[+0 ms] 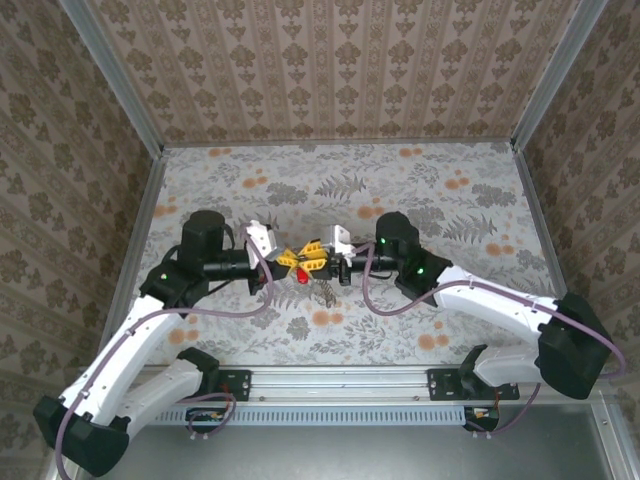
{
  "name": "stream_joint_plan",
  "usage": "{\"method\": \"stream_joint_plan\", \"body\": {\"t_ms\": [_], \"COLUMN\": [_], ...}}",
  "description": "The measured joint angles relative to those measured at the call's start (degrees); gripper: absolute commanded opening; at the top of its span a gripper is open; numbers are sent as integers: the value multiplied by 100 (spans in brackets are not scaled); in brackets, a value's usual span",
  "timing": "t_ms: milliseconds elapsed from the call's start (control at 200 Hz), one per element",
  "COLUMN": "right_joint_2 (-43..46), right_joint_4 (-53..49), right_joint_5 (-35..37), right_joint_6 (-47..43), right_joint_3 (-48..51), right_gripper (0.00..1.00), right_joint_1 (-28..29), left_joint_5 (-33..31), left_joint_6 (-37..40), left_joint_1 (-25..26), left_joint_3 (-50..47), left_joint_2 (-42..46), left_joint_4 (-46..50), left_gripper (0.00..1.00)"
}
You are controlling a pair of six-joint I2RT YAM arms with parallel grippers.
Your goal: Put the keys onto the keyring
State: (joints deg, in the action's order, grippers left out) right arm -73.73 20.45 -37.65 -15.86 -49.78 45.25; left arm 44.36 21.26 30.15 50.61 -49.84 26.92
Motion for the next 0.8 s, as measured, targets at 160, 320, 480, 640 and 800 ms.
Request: {"method": "stream_joint_plan", "body": {"t_ms": [160, 320, 480, 640, 800], "right_joint_2": [31, 33, 35, 50, 66], "right_joint_4": [-2140, -3506, -4144, -4240, -4061], "right_joint_5": [-13, -9, -9, -11, -7], "right_joint_6": [-866, -1259, -1357, -1333, -1250], "right_joint_3": [-883, -1215, -1241, -1241, -1241], "right_gripper": [30, 30, 30, 31, 32], "right_joint_1": [-81, -162, -173, -173, -173], "left_joint_5": [-400, -789, -1014, -1106, -1119], "left_joint_6": [481, 850, 1010, 1095, 1139], "left_joint_1": [212, 483, 651, 809, 846], "left_joint_3": [688, 1019, 1064, 1132, 1143], "left_joint_2": [-310, -527, -619, -772, -872], "left_joint_4": [848, 1436, 1729, 1878, 1952], "left_gripper": [0, 0, 0, 0, 0]}}
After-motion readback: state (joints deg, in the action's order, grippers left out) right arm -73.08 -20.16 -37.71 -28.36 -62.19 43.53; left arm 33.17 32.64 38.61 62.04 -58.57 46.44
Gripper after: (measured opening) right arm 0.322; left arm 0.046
